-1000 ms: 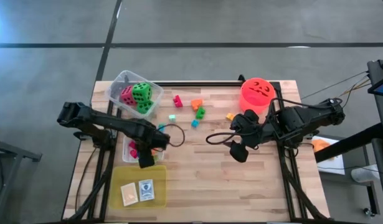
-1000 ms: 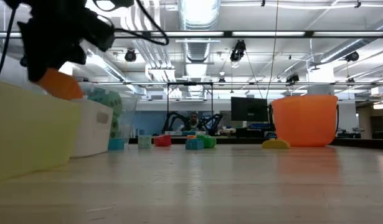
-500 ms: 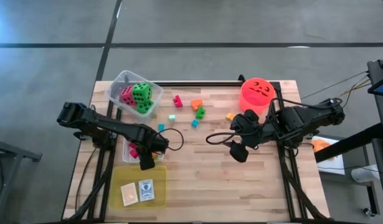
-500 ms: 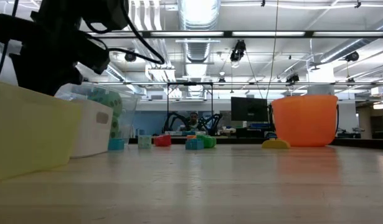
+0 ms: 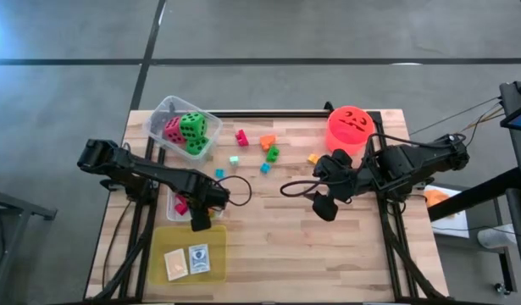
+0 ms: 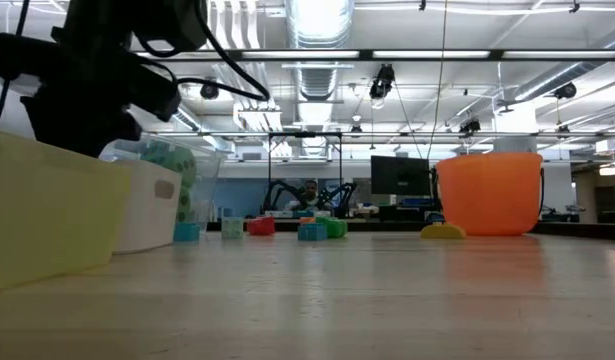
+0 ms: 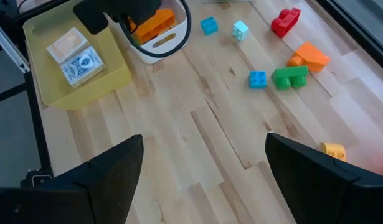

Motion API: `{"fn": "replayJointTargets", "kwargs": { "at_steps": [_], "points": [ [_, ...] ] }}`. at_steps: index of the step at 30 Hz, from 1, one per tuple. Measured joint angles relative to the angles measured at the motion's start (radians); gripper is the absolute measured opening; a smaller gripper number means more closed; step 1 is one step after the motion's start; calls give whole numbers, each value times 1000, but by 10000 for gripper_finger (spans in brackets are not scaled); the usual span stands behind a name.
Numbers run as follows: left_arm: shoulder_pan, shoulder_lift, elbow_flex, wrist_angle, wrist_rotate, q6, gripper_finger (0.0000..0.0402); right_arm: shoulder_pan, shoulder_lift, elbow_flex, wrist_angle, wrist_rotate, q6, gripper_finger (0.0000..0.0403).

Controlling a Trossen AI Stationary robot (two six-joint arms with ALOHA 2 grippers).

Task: Pick & Place Toys
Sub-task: Put the orange game piece into the white bin, then adjust the transparent bin

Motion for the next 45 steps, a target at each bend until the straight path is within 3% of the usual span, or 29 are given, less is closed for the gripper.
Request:
{"fn": "replayJointTargets", "kwargs": {
  "at_steps": [6, 12, 16, 25, 28, 34, 39, 45],
  "points": [
    [0, 0, 18, 10, 4, -4, 108, 0, 0, 0, -1, -1, 0, 332],
    [0, 0, 52, -1, -8, -5, 258, 0, 0, 0, -1, -17, 0, 332],
    [0, 0, 104, -47, -8, -4, 308, 0, 0, 0, -1, -19, 0, 332],
    [3, 0, 252, -255, -31, 38, 310, 0, 0, 0, 0, -21, 0, 332],
    [12, -11, 312, -292, -153, 37, 309, 0, 0, 0, 0, -21, 1, 332],
    [86, -66, 372, -334, -501, -75, 309, 0, 0, 0, 2, -21, 2, 332],
    [269, -86, 340, -337, -526, -199, 309, 0, 0, 0, 9, -22, 3, 332],
    [421, -56, 330, -311, -516, -206, 290, 0, 0, 0, 20, -28, 3, 332]
  ]
}}
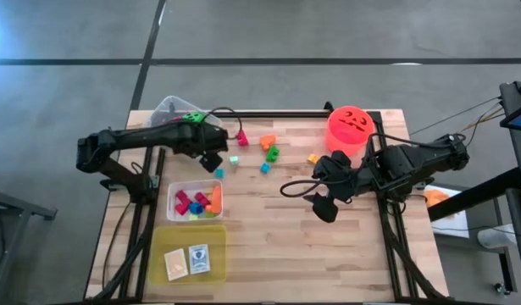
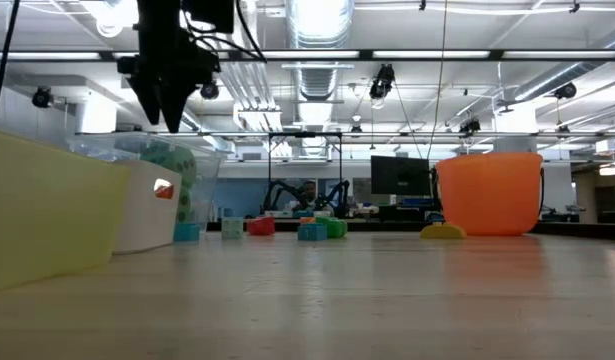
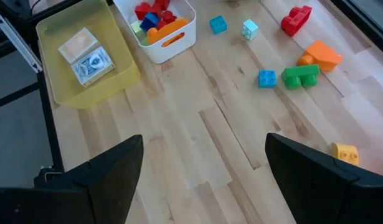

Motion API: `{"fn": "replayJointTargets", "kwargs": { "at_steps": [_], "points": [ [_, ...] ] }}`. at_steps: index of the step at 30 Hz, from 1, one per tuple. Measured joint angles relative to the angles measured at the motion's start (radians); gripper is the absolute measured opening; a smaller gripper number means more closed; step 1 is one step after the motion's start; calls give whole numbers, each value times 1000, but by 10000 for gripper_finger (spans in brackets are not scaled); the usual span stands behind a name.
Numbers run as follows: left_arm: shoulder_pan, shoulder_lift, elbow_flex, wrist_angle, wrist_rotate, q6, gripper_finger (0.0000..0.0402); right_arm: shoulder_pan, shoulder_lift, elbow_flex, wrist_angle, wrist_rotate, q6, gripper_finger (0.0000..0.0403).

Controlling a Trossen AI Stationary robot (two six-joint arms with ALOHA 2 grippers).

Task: Pick & Place Toys
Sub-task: Adjust the transparent bin

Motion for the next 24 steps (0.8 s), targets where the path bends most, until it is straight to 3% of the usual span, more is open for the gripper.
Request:
{"fn": "replayJointTargets", "kwargs": {
  "at_steps": [5, 10, 24],
  "points": [
    [34, 0, -1, 114, 51, 75, 258, 0, 0, 0, 1, -23, 0, 332],
    [69, 0, -1, 124, 53, 89, 236, 0, 0, 0, 3, -25, 5, 332],
    [86, 80, -3, 135, 87, 144, 232, 0, 0, 0, 3, -25, 12, 332]
  ]
}}
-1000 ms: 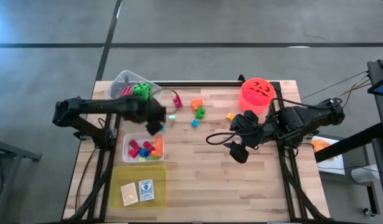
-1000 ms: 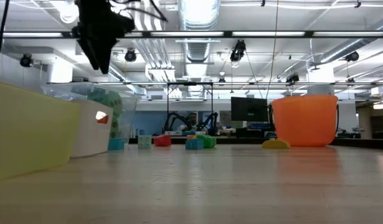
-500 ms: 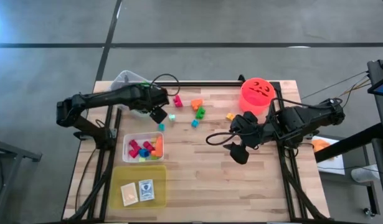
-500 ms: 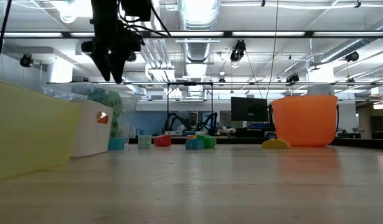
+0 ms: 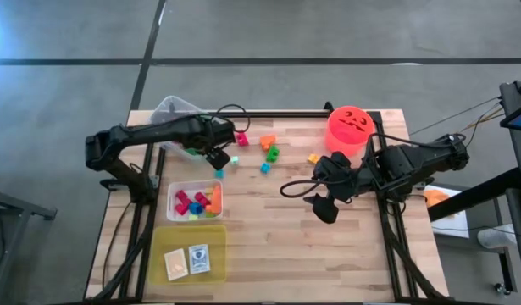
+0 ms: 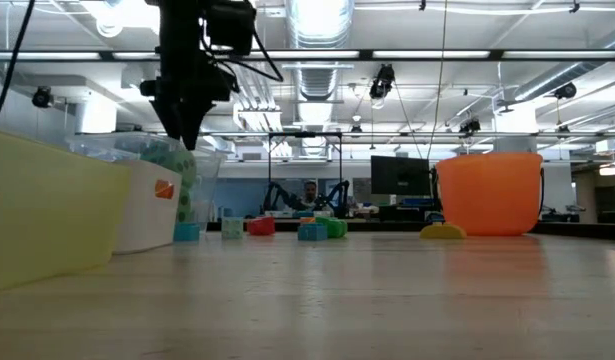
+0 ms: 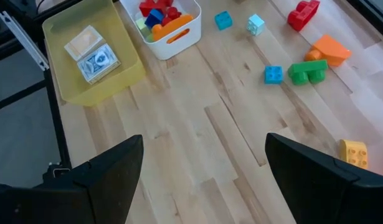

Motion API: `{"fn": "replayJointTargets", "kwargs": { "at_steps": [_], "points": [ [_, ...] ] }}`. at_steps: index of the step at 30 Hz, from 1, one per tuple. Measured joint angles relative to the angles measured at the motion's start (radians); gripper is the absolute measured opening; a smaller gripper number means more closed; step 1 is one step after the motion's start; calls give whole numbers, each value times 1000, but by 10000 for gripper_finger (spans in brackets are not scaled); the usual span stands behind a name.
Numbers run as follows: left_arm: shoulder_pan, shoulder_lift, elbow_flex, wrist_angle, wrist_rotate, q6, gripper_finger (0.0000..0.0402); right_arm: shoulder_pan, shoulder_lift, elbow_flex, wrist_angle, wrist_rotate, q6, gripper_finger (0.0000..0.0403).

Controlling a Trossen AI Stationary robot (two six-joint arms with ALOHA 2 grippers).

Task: Pick & Place Toys
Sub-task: Adjust the transparent bin

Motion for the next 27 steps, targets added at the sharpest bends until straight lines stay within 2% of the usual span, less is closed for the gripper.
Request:
{"fn": "replayJointTargets", "kwargs": {
  "at_steps": [6, 8, 14, 17, 20, 27],
  "points": [
    [12, 18, 0, 9, -8, -28, 223, 0, 0, 0, 0, -17, 16, 332],
    [21, 18, 0, 9, -9, -27, 202, 0, 0, 0, 0, -25, 17, 332],
    [54, 18, 0, 20, -9, -23, 104, 0, 0, 0, -1, -26, 31, 332],
    [65, 18, 0, 27, -7, 2, 67, 0, 0, 0, -1, -26, 32, 332],
    [74, 18, 0, 32, 3, 13, 45, 0, 0, 0, -1, -26, 35, 332],
    [79, 18, 0, 53, 23, 17, 21, 0, 0, 0, -1, -26, 35, 332]
  ]
}}
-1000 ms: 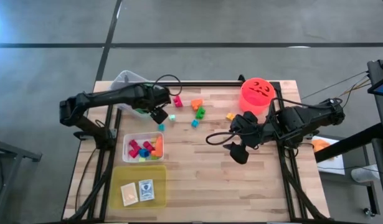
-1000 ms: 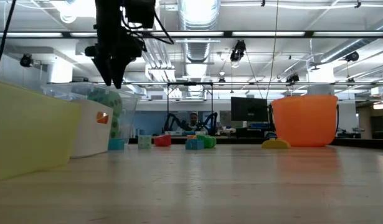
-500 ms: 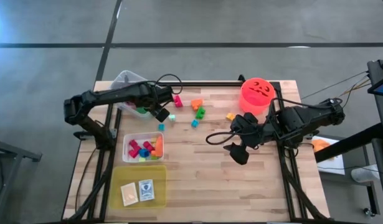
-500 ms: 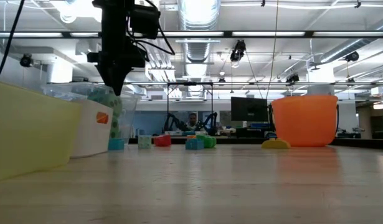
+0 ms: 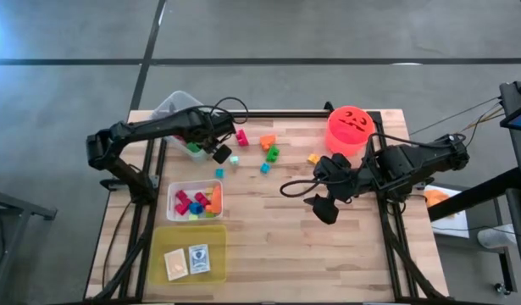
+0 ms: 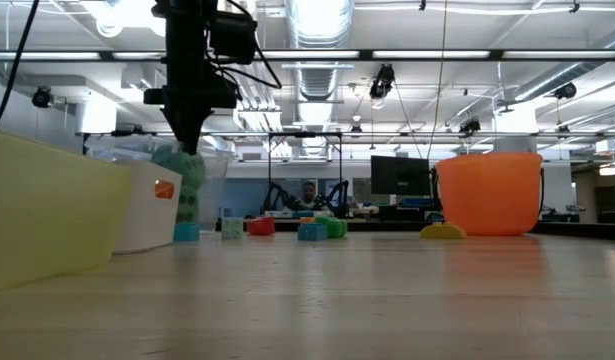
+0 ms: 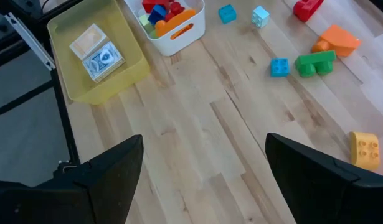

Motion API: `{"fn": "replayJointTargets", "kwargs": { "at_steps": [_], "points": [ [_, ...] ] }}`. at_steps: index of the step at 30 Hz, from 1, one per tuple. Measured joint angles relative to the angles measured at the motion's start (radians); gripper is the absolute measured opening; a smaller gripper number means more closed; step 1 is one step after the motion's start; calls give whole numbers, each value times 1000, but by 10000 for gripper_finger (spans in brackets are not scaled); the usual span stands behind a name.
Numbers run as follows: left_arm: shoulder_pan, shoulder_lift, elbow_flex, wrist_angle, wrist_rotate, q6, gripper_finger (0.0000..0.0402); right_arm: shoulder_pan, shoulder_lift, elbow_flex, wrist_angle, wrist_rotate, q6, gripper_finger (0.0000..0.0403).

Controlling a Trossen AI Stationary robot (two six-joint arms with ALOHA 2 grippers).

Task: Pick & Place Toys
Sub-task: Adjust the transparent bin

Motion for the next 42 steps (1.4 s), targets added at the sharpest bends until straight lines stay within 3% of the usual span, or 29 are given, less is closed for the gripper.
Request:
{"fn": "replayJointTargets", "kwargs": {
  "at_steps": [6, 11, 24, 34, 42],
  "points": [
    [-3, 0, 0, 13, 57, -2, 20, 0, 0, 0, 0, 0, 0, 332],
    [2, -2, 6, 66, 81, -94, 20, 0, 0, 0, 0, 0, 0, 332],
    [90, -1, 9, 135, 63, -255, 20, 11, 0, 0, 0, -18, 15, 332],
    [98, -1, 9, 182, 78, -427, 20, 20, 0, 0, 0, -18, 15, 332],
    [110, -1, 9, 203, 74, -480, 19, 24, 0, 0, 0, -18, 15, 332]
  ]
}}
